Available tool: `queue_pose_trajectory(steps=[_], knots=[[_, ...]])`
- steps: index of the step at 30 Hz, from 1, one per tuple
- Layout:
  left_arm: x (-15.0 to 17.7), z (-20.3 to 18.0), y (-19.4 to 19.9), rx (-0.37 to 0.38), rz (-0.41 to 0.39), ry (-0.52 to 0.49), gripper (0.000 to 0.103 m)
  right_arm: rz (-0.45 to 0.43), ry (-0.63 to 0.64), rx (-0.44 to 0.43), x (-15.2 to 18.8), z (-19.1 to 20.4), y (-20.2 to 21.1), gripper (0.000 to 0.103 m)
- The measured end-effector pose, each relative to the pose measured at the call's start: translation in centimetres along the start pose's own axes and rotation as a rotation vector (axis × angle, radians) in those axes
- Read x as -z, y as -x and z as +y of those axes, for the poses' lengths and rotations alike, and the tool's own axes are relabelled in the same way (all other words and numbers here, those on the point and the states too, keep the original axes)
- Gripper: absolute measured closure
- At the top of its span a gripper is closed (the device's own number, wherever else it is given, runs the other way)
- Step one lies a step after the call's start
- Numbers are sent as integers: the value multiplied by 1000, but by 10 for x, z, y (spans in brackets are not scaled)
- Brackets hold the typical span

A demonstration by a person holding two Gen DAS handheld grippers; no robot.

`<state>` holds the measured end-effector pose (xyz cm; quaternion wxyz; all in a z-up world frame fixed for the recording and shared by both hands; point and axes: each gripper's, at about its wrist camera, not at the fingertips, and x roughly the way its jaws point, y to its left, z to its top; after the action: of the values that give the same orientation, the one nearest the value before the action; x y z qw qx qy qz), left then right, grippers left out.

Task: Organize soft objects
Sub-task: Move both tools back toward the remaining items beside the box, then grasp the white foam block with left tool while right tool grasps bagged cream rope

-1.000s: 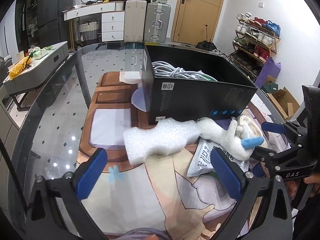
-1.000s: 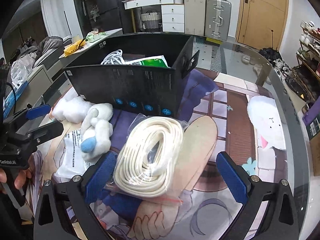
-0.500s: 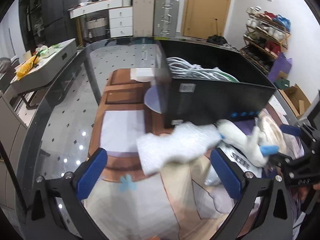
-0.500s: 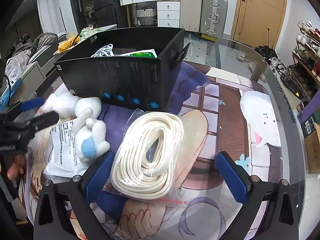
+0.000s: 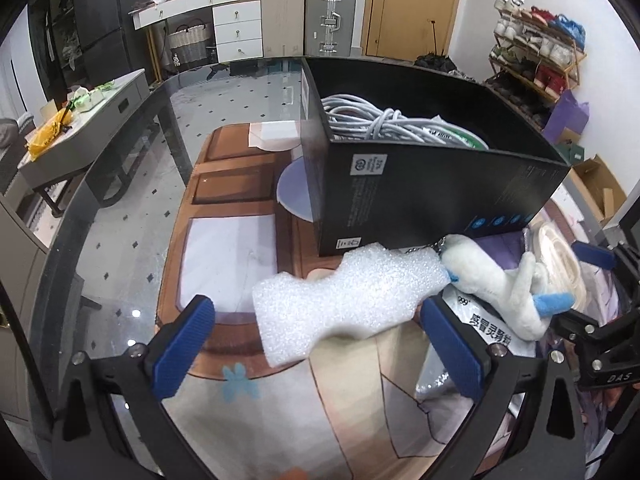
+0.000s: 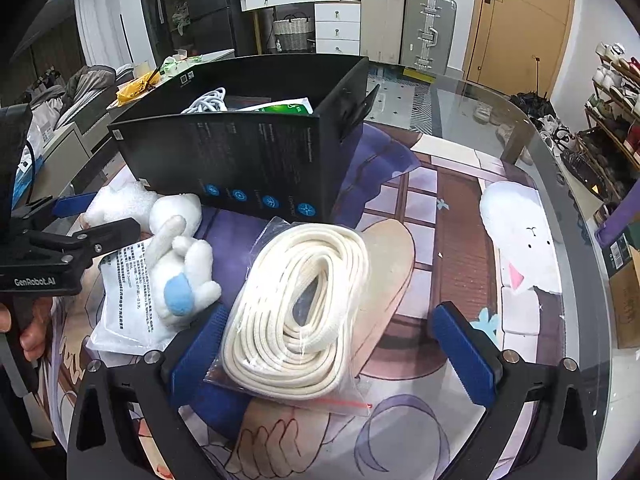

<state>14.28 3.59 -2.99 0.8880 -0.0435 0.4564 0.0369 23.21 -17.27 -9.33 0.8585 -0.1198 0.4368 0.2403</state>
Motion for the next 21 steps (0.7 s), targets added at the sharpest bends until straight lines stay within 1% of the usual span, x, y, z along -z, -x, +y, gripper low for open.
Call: queue_pose_trajectory(steps=[2, 5, 6, 7, 8, 10, 13, 15, 17, 21], knots=[[0, -3, 0, -15, 5, -11, 0, 0, -2, 2, 0, 0, 0, 1], [1, -1, 1, -7, 0, -4, 2, -2, -5, -2, 1, 0, 1, 1], [1, 0, 2, -4, -6, 1, 5, -3, -6, -4, 1, -1, 1, 1], [1, 2, 4, -3, -16, 11, 12, -3, -6, -4, 1, -1, 1, 1], [2, 3, 6, -1, -25, 19, 16, -3, -5, -5, 2, -1, 2, 1], [1, 8, 8, 12, -39, 24, 30, -2, -1, -3, 3, 0, 3, 2], [1, 8, 9, 23, -41, 7, 32, -5, 4, -9, 5, 1, 5, 4], [1, 6, 9, 33, -42, -1, 32, -10, 5, -12, 6, 0, 8, 8], [1, 7, 10, 43, -45, 1, 33, -11, 4, -11, 6, -1, 10, 15], [3, 8, 14, 51, -50, 11, 33, -16, -3, -17, 8, -5, 13, 20]])
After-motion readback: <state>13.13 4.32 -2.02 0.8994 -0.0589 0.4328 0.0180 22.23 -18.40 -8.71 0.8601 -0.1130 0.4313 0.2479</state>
